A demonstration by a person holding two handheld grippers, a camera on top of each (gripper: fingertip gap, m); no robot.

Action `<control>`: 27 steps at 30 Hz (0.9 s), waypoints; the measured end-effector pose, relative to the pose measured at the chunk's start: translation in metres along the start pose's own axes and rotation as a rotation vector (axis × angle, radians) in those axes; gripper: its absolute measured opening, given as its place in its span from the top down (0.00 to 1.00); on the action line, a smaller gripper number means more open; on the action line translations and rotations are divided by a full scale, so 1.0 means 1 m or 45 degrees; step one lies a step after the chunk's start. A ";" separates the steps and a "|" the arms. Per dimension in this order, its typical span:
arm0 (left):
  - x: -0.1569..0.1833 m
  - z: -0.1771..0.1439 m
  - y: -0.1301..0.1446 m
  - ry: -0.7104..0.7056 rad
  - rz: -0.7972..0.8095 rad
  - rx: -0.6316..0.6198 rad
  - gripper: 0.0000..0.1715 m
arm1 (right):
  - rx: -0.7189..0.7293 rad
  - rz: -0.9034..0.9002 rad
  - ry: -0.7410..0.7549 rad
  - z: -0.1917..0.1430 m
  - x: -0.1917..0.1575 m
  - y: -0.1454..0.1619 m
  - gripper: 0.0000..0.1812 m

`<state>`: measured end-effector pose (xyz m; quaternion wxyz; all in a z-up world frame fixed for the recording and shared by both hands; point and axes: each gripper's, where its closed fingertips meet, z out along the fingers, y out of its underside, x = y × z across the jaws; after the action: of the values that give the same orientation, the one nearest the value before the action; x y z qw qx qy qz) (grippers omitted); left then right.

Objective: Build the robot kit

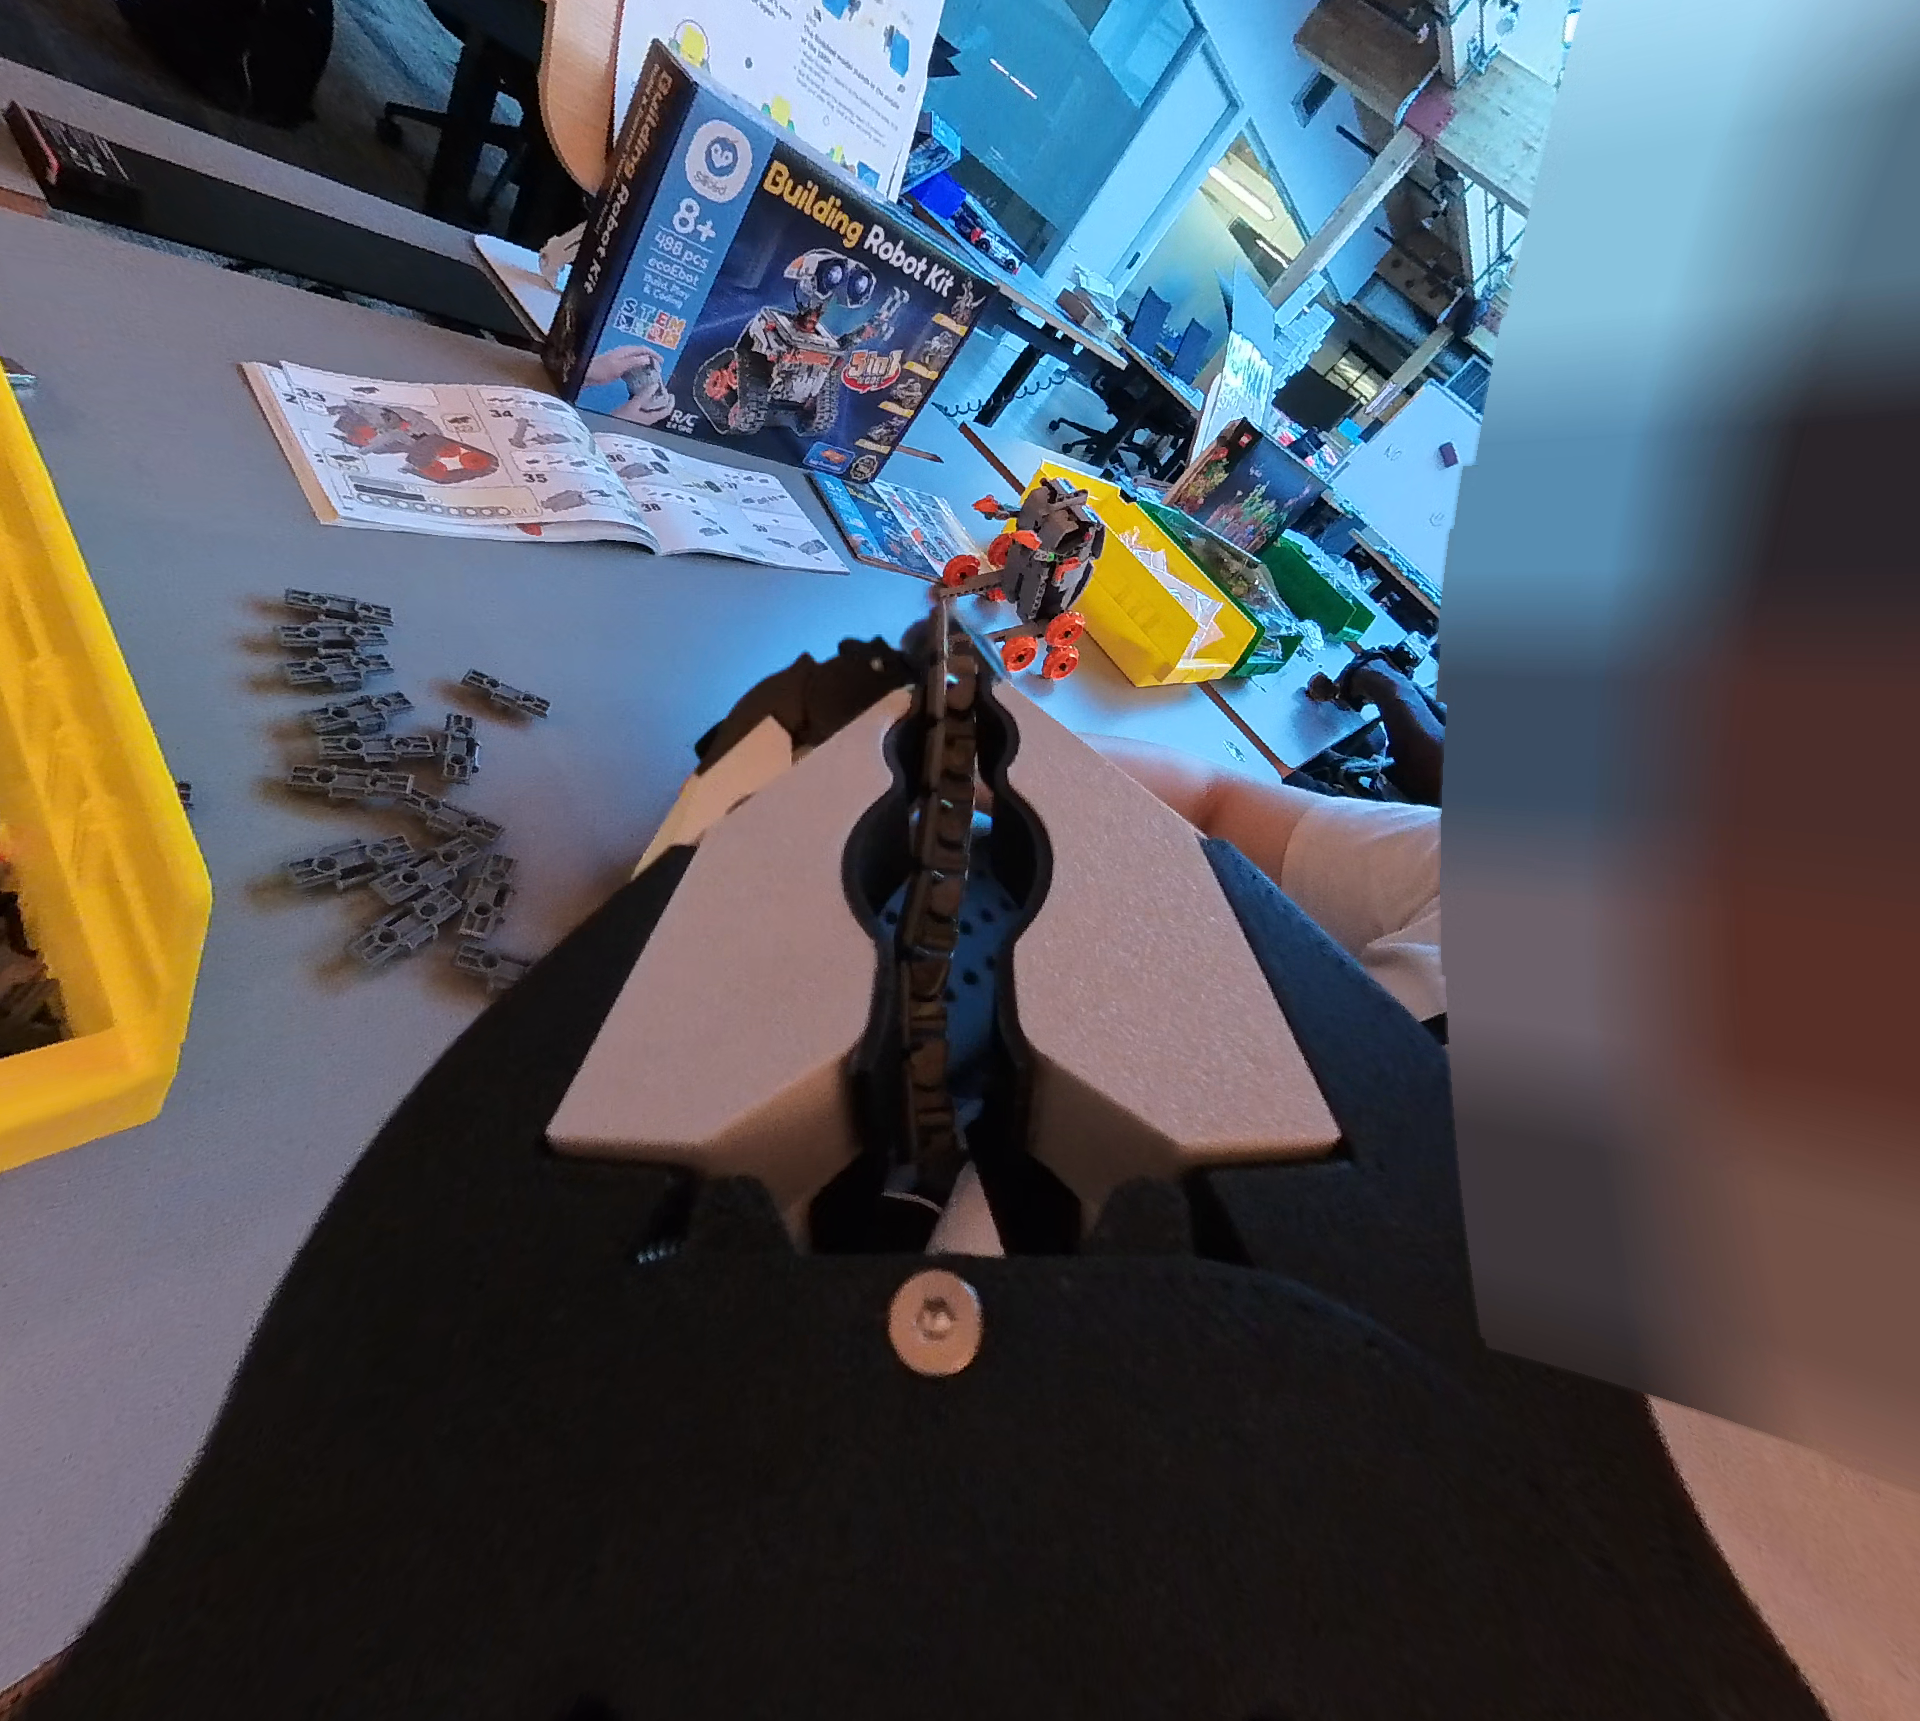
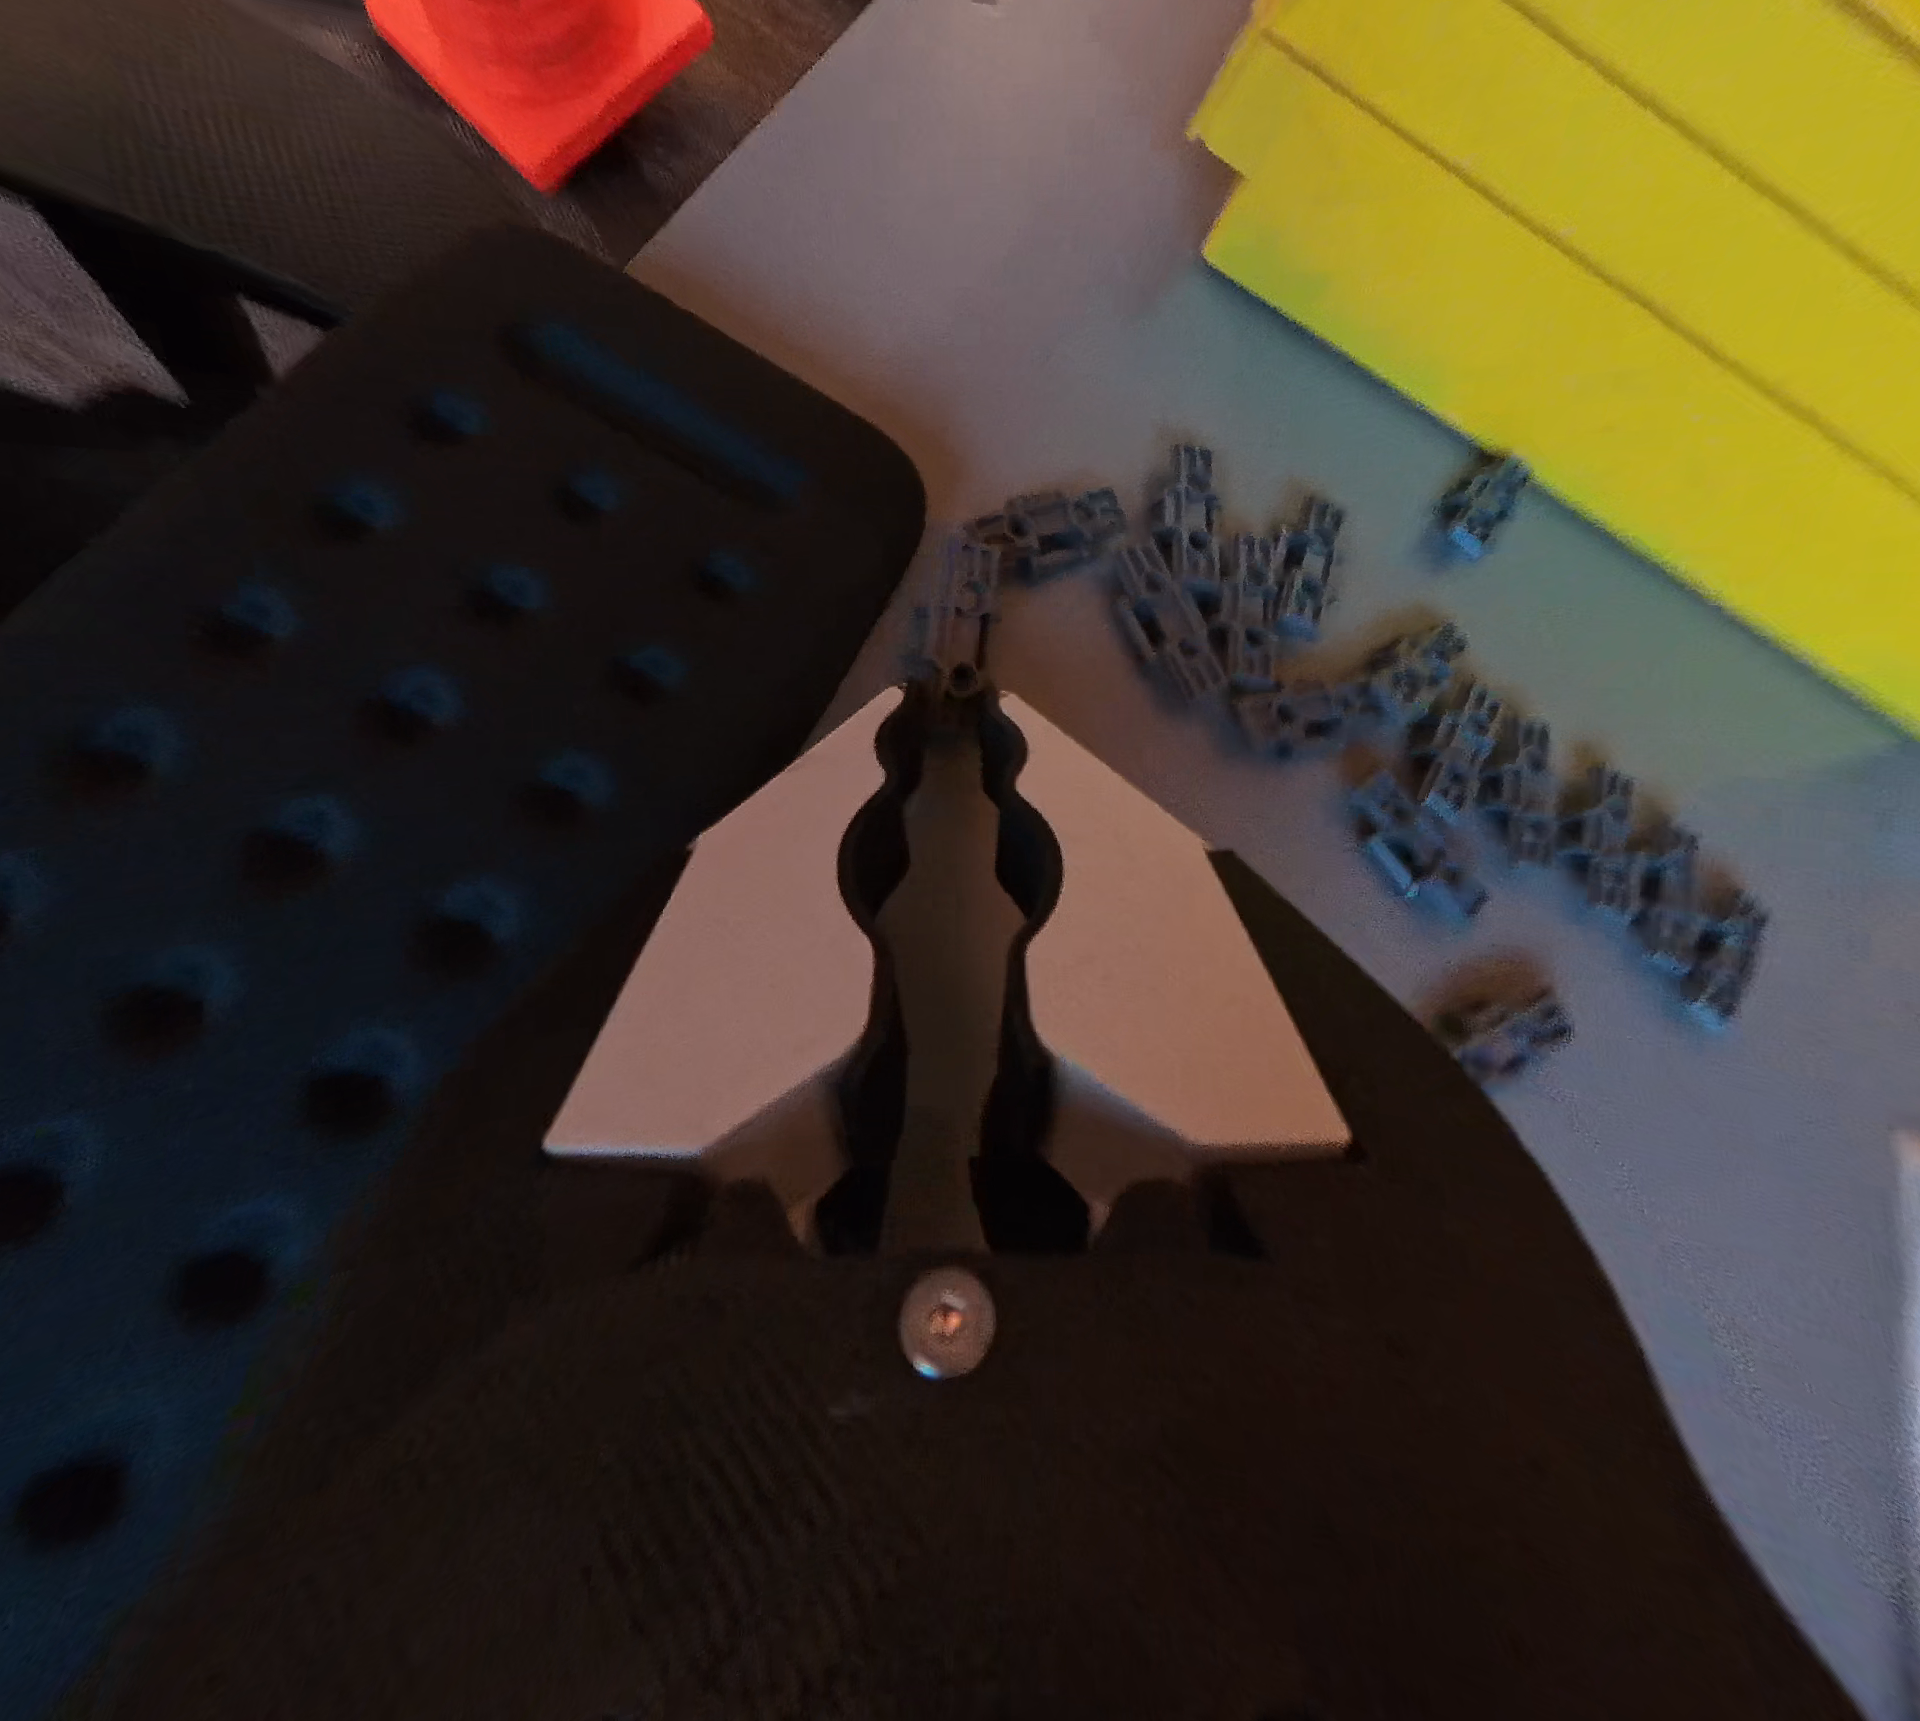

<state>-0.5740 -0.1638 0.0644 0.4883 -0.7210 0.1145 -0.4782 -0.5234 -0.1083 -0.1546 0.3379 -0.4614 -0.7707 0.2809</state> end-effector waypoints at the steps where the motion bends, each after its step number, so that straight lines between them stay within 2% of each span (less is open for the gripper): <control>1: 0.000 0.001 0.001 0.002 -0.002 -0.006 0.97 | 0.024 0.132 -0.026 -0.006 0.002 0.001 0.96; 3: 0.001 0.003 0.005 0.009 -0.006 -0.023 0.96 | 0.022 0.529 -0.102 -0.022 0.008 0.015 0.96; 6: 0.001 0.011 0.012 0.037 -0.023 -0.053 0.97 | 0.079 1.285 -0.420 -0.051 0.001 0.032 0.96; 8: 0.002 0.020 0.019 0.067 -0.043 -0.080 0.96 | 0.152 1.558 -0.502 -0.069 0.002 0.040 0.96; 9: 0.002 0.024 0.022 0.081 -0.054 -0.097 0.96 | 0.113 1.612 -0.513 -0.074 -0.001 0.049 0.96; 10: 0.001 0.028 0.025 0.091 -0.065 -0.111 0.96 | 0.052 1.640 -0.496 -0.077 -0.003 0.059 0.96; 13: 0.003 0.039 0.030 0.117 -0.090 -0.141 0.96 | 0.049 1.684 -0.405 -0.085 0.006 0.066 0.91; 16: 0.008 0.046 0.036 0.132 -0.077 -0.178 0.97 | -0.053 1.579 -0.286 -0.092 0.009 0.075 0.91; 17: 0.009 0.047 0.037 0.133 -0.073 -0.191 0.97 | -0.059 1.539 -0.241 -0.095 0.012 0.076 0.88; 18: 0.009 0.048 0.039 0.134 -0.071 -0.198 0.96 | -0.057 1.495 -0.209 -0.097 0.015 0.075 0.84; 23: 0.008 0.048 0.038 0.132 -0.087 -0.196 0.96 | 0.053 1.281 -0.080 -0.099 0.028 0.064 0.88; 27: 0.008 0.048 0.039 0.136 -0.098 -0.200 0.96 | -0.085 1.059 -0.029 -0.087 0.019 0.070 0.85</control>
<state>-0.5199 -0.1599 0.0335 0.4048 -0.7342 0.1497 -0.5241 -0.4255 -0.0510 -0.1481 0.1719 -0.7408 -0.5311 0.3736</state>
